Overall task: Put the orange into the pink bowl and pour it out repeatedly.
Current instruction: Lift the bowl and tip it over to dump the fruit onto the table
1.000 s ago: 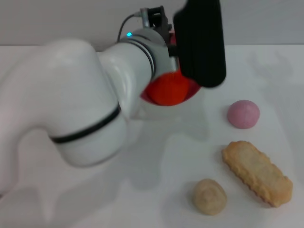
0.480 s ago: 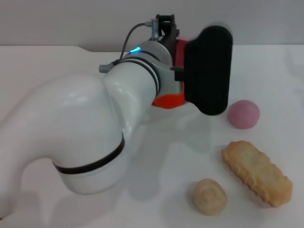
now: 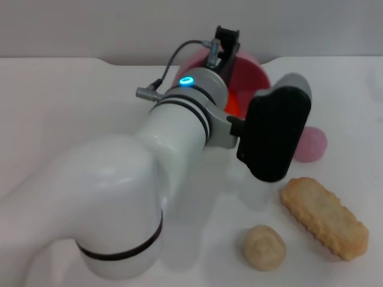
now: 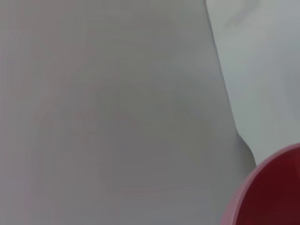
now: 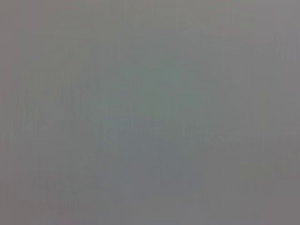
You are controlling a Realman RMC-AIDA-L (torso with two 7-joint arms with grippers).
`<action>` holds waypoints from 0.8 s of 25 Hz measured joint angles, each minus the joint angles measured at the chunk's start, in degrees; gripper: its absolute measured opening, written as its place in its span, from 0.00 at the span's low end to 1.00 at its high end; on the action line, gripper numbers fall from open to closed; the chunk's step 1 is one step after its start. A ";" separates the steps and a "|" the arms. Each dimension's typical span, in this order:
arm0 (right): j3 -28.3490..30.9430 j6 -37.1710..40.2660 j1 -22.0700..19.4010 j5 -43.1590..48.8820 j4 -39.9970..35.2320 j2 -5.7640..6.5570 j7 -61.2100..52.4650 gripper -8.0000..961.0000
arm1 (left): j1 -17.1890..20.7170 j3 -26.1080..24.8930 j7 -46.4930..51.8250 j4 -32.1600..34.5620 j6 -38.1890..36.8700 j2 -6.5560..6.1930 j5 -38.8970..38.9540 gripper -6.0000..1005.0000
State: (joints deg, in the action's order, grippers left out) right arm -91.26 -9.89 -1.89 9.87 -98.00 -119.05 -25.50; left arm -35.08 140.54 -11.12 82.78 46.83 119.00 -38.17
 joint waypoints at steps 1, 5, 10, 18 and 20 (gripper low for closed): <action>0.00 0.01 -0.06 -0.02 0.01 0.00 -0.02 0.72 | 0.13 0.09 -0.02 -0.07 -0.45 0.00 -0.04 0.05; 0.02 0.01 -0.18 -0.08 0.02 -0.08 -0.04 0.72 | 0.55 1.15 -0.08 -0.41 -1.89 0.00 -1.22 0.05; 0.00 0.02 -0.19 -0.12 0.20 -0.12 -0.05 0.72 | 2.35 3.17 0.35 -0.96 -4.61 0.00 -7.42 0.05; -0.05 0.08 -0.16 -0.12 0.71 -0.09 -0.03 0.72 | 3.12 4.51 0.49 -1.56 -5.39 0.00 -12.78 0.05; -0.05 0.09 -0.18 -0.12 0.71 -0.13 -0.03 0.72 | 3.21 4.77 0.49 -1.59 -5.57 0.00 -13.41 0.05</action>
State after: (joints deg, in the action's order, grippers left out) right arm -91.32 -9.80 -2.07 9.75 -97.29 -119.18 -25.53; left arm -31.87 145.30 -10.63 81.19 41.26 119.00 -51.57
